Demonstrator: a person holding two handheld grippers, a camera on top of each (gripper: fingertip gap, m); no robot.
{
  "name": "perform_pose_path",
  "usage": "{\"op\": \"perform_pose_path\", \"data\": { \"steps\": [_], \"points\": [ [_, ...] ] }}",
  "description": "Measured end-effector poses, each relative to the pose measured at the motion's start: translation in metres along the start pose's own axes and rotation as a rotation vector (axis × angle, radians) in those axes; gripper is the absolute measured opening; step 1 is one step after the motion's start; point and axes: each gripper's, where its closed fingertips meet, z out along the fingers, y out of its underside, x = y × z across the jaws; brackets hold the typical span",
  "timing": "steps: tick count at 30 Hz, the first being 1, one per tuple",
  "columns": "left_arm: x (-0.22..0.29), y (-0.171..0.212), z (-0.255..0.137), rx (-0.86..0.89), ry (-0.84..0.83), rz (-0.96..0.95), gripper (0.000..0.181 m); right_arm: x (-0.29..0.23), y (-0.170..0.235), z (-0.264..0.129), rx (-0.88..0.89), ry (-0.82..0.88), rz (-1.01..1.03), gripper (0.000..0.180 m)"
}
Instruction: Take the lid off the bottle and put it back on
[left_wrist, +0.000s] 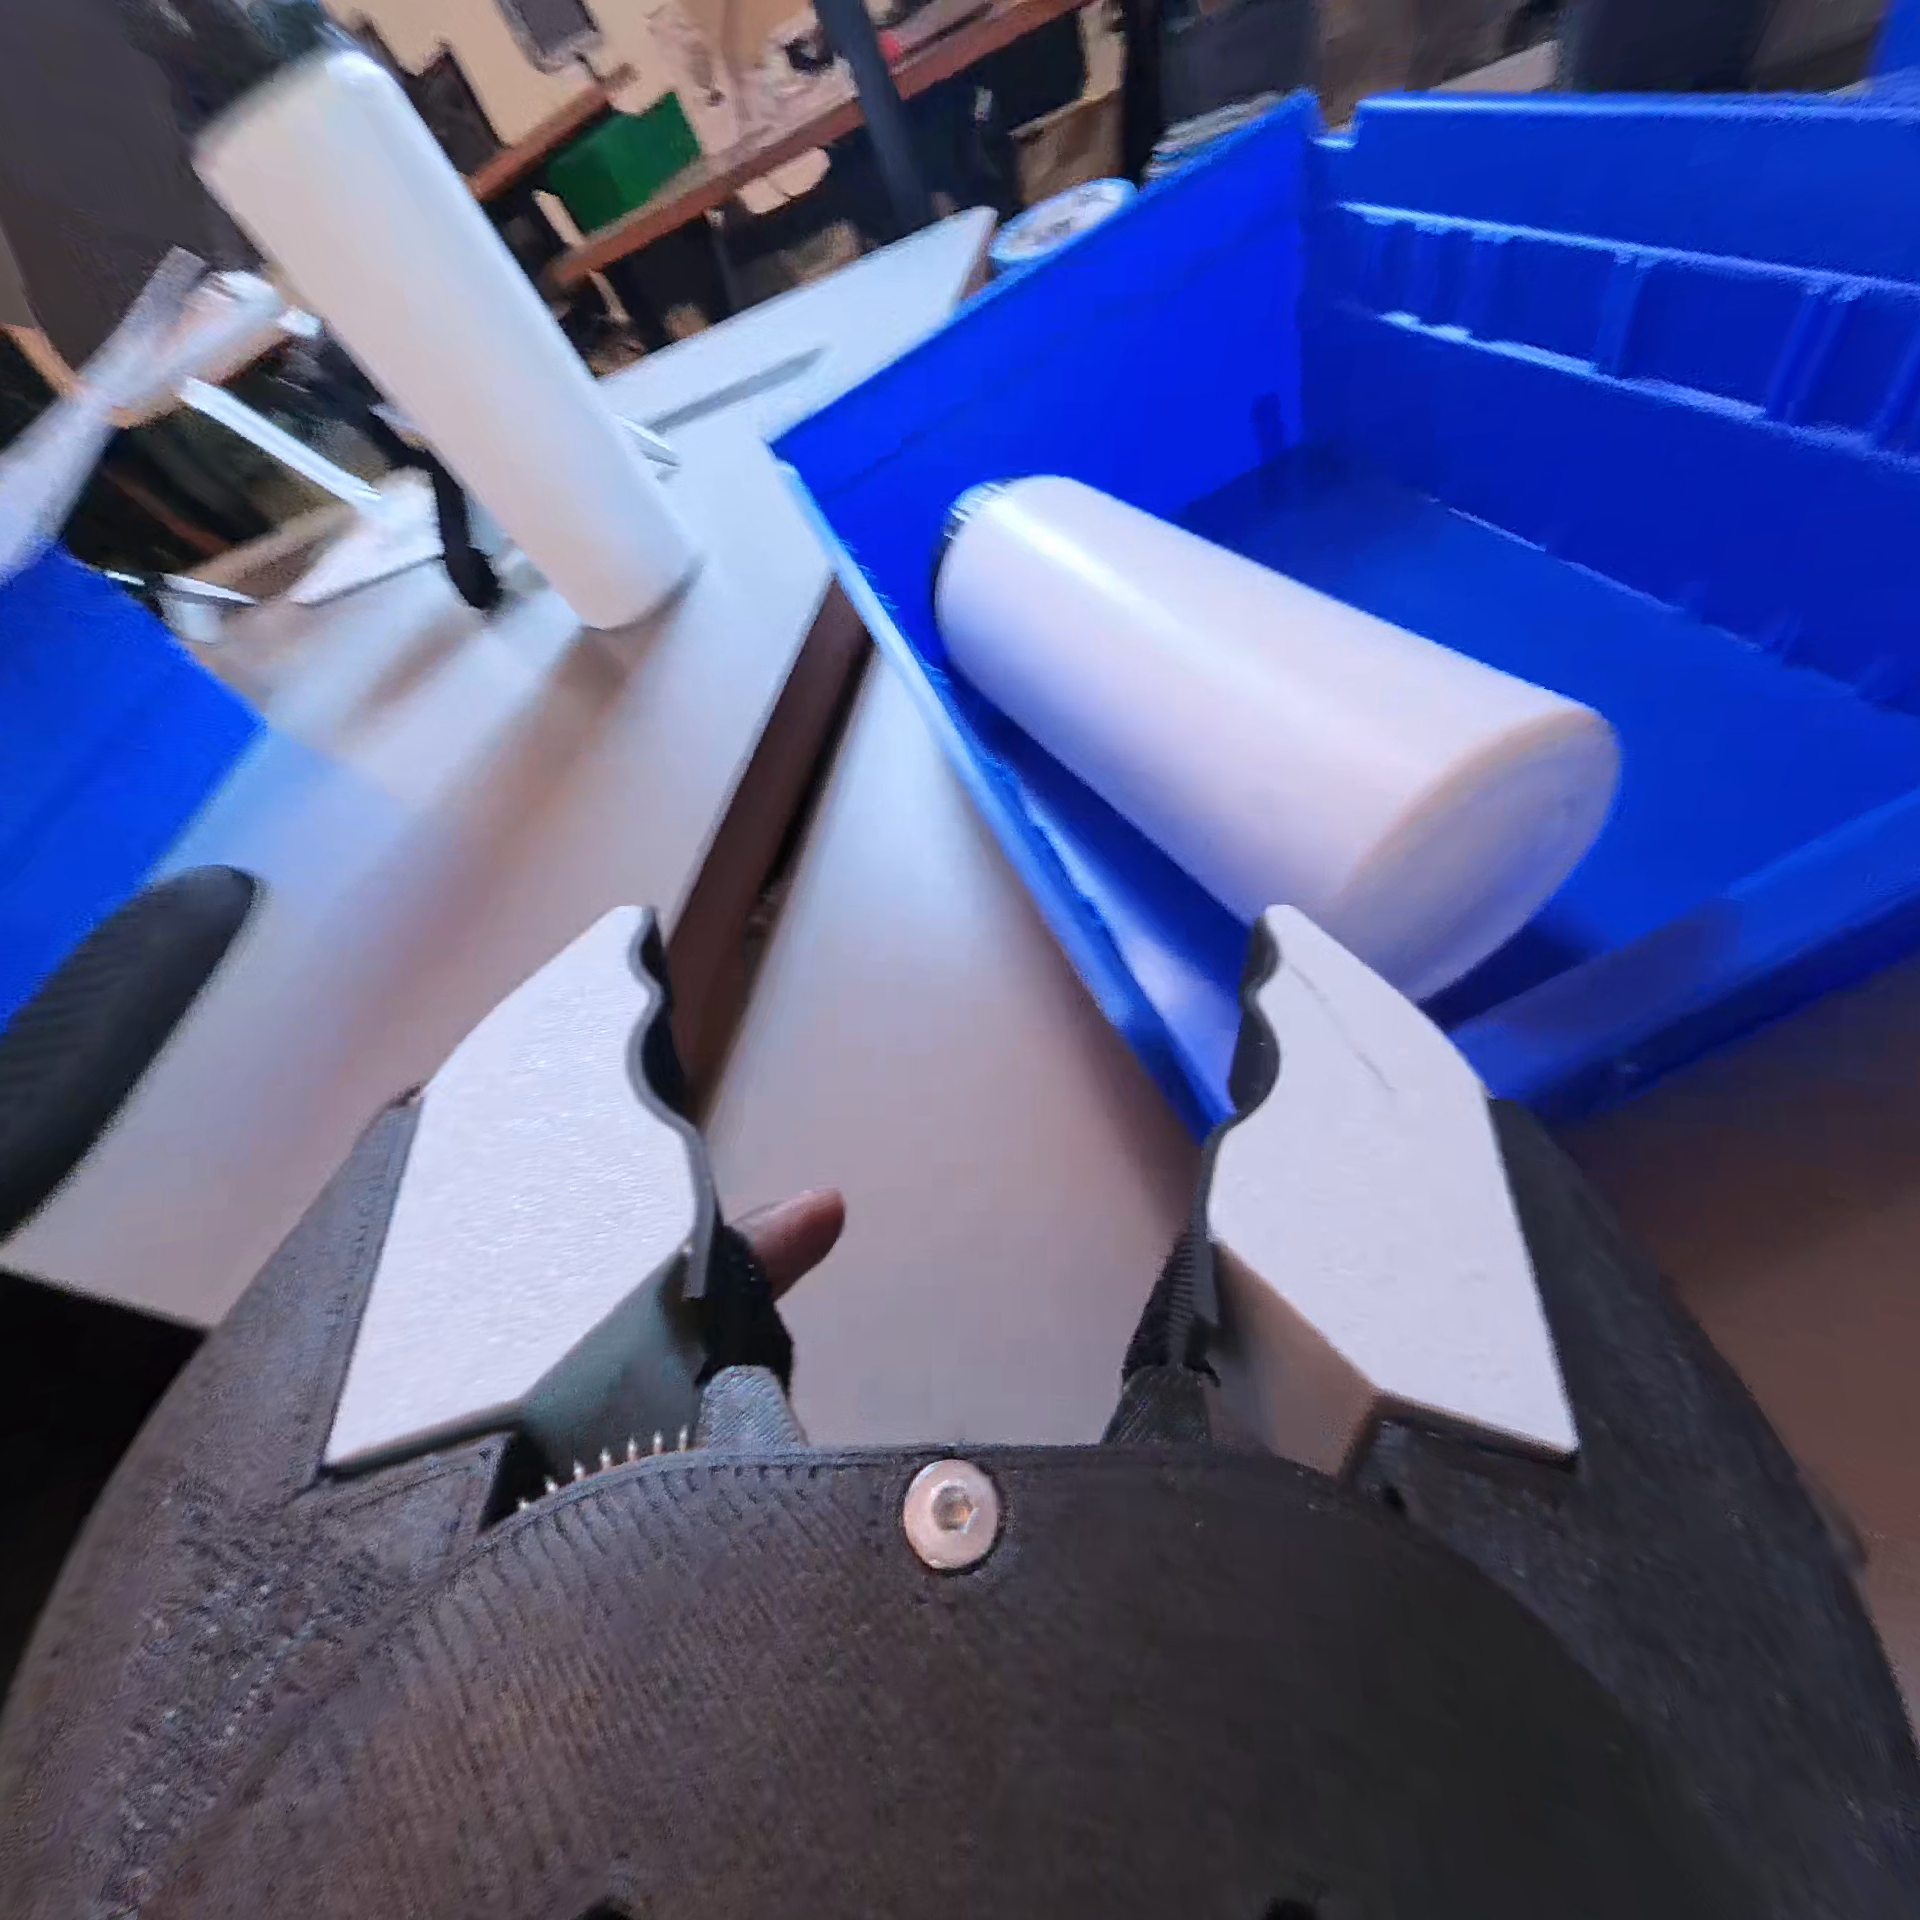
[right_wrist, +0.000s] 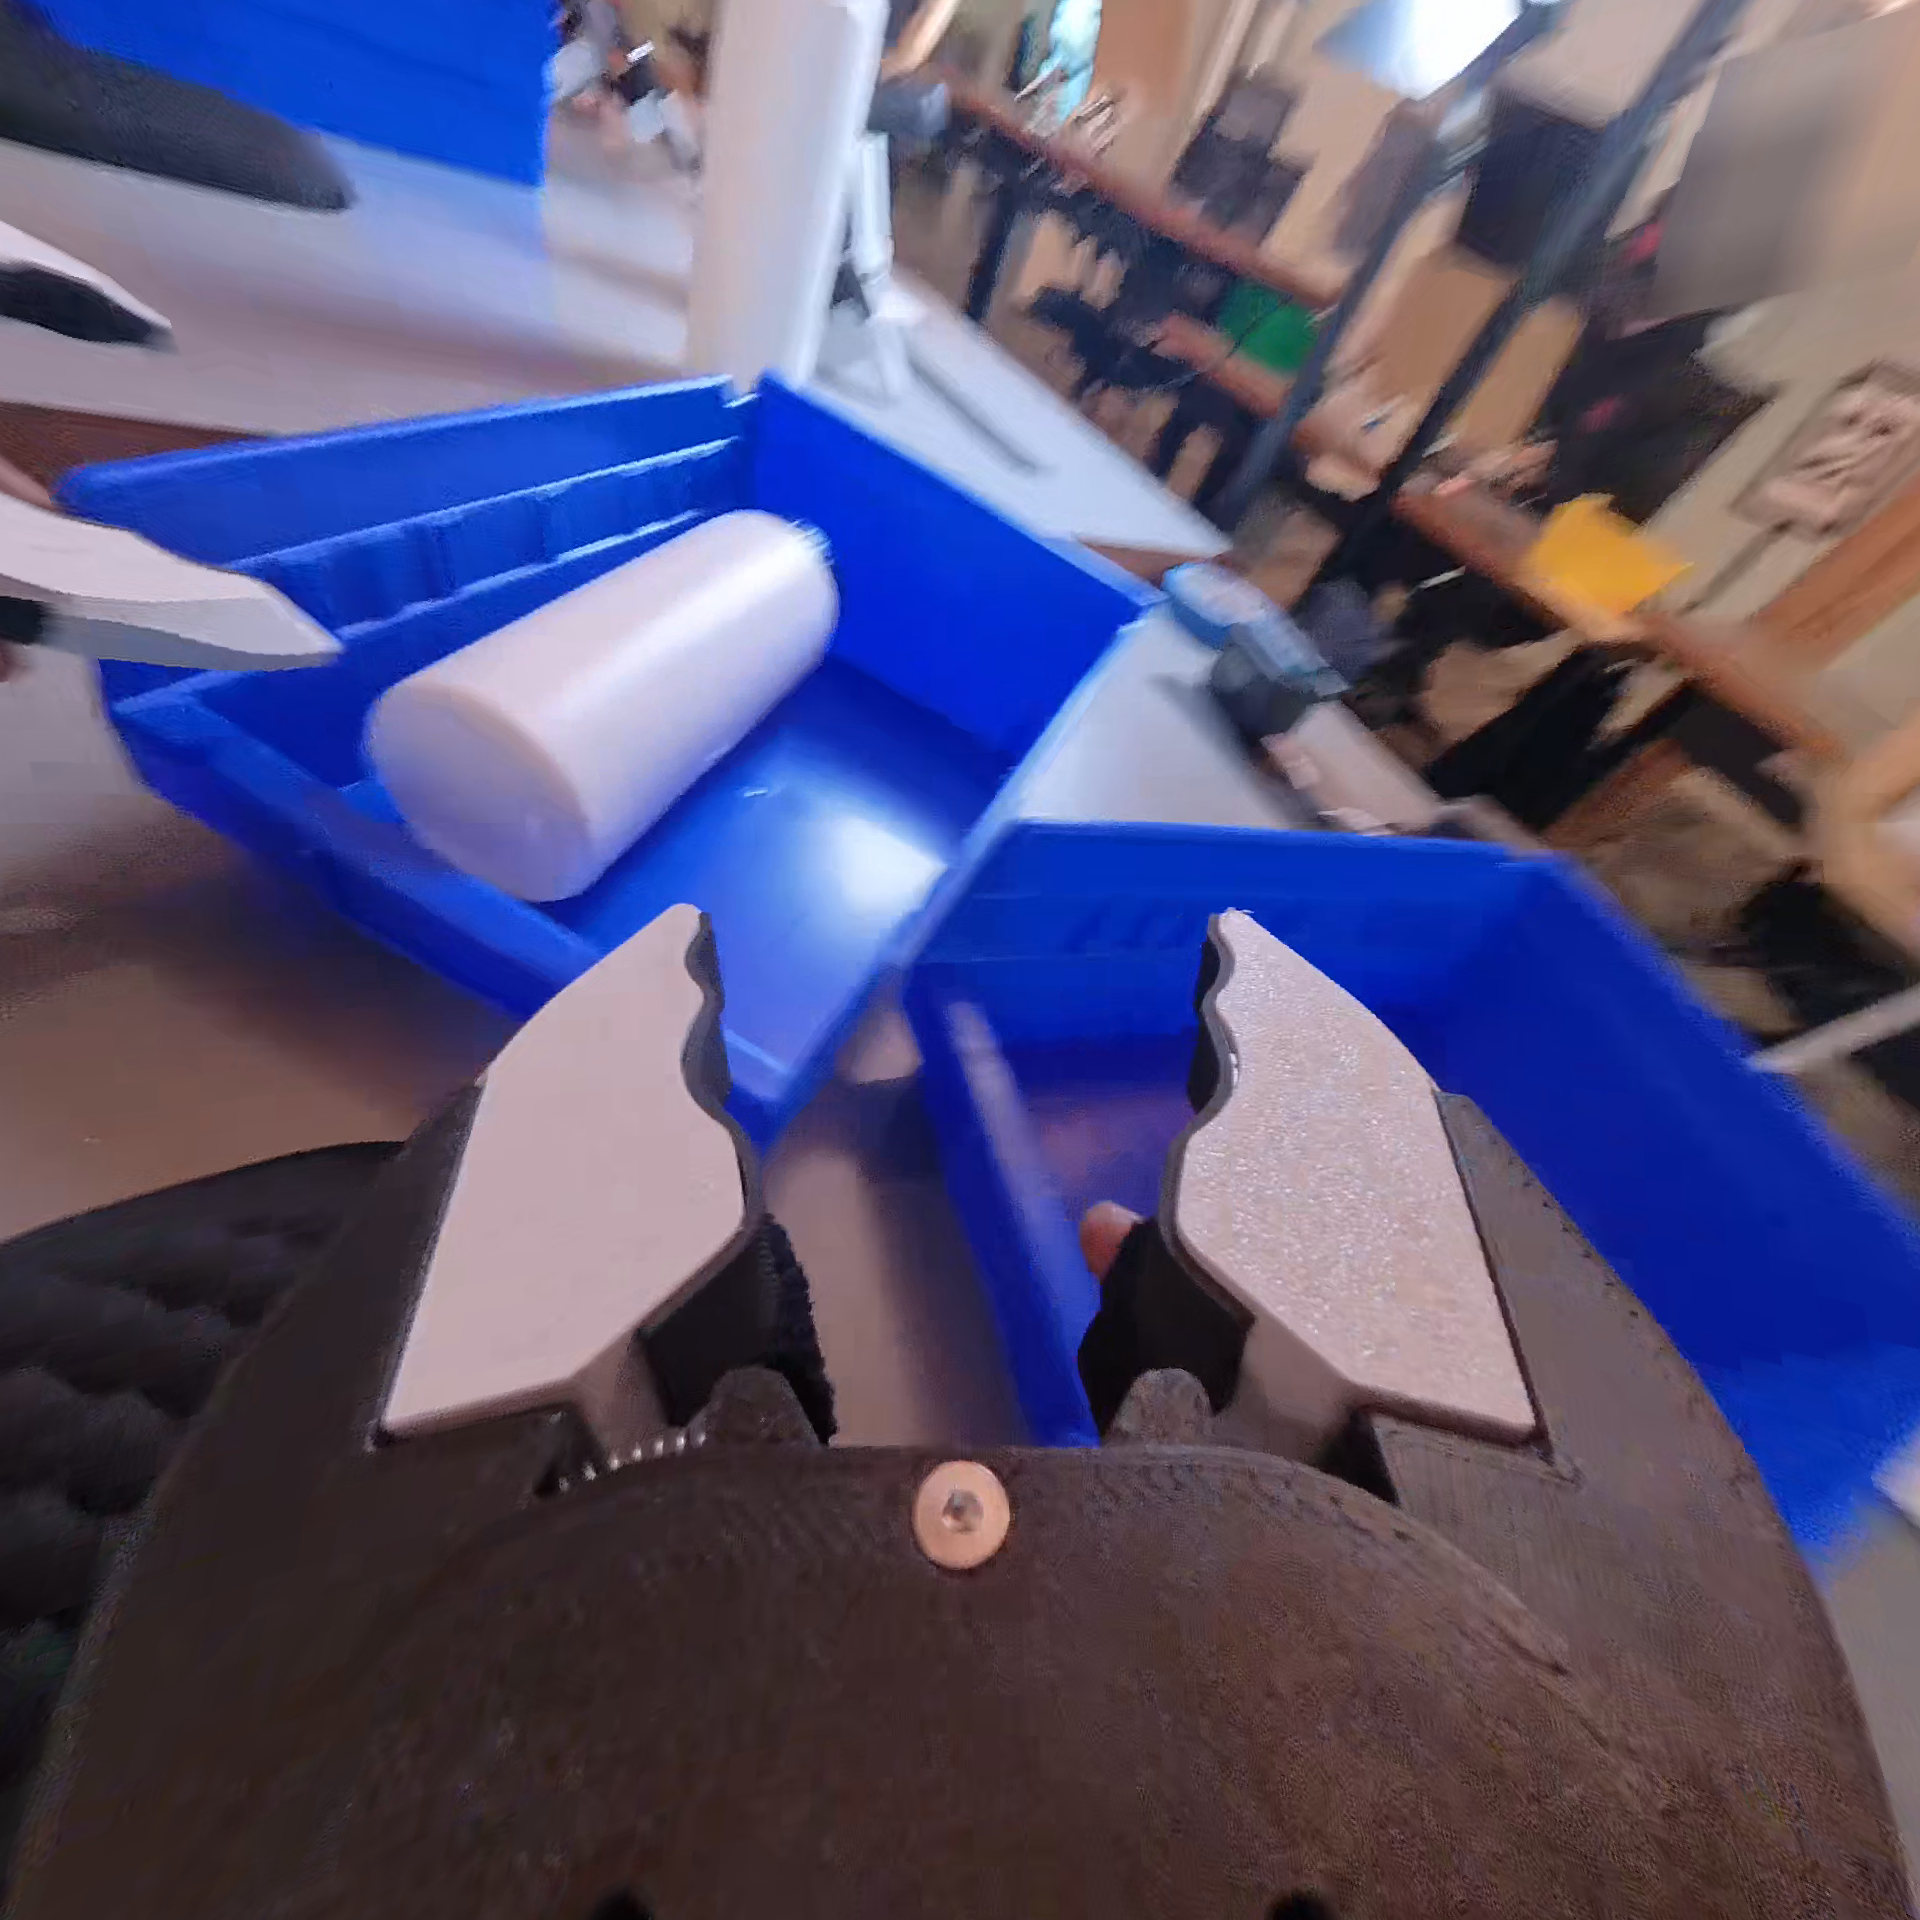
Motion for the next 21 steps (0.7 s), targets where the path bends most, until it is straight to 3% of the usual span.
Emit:
{"op": "perform_pose_path", "data": {
  "steps": [2, 4, 9, 10, 11, 13, 16, 19, 21],
  "points": [
    [-0.013, -0.012, -0.010, 0.019, -0.084, 0.038, 0.113, 0.045, 0.001, -0.025, 0.013, 0.161, -0.042, 0.091],
    [-0.015, -0.032, -0.020, 0.072, -0.118, 0.038, 0.116, 0.086, 0.027, -0.041, -0.085, 0.274, -0.048, 0.094],
    [0.031, -0.102, -0.046, 0.326, 0.011, -0.014, 0.112, 0.116, 0.128, -0.061, -0.449, 0.282, 0.094, 0.115],
    [0.049, -0.115, -0.051, 0.373, 0.075, -0.032, 0.110, 0.116, 0.141, -0.065, -0.478, 0.273, 0.105, 0.111],
    [0.070, -0.126, -0.055, 0.405, 0.151, -0.041, 0.108, 0.116, 0.143, -0.069, -0.440, 0.257, 0.156, 0.092],
    [0.117, -0.139, -0.059, 0.429, 0.296, -0.042, 0.105, 0.120, 0.157, -0.085, -0.473, 0.229, 0.156, 0.034],
    [0.198, -0.138, -0.059, 0.384, 0.529, -0.040, 0.102, 0.141, 0.180, -0.115, -0.533, 0.266, 0.131, 0.016],
    [0.275, -0.116, -0.048, 0.227, 0.712, -0.015, 0.102, 0.147, 0.190, -0.139, -0.530, 0.228, 0.195, 0.011],
    [0.310, -0.104, -0.038, 0.138, 0.770, -0.008, 0.090, 0.146, 0.194, -0.153, -0.528, 0.209, 0.211, 0.010]
  ]
}}
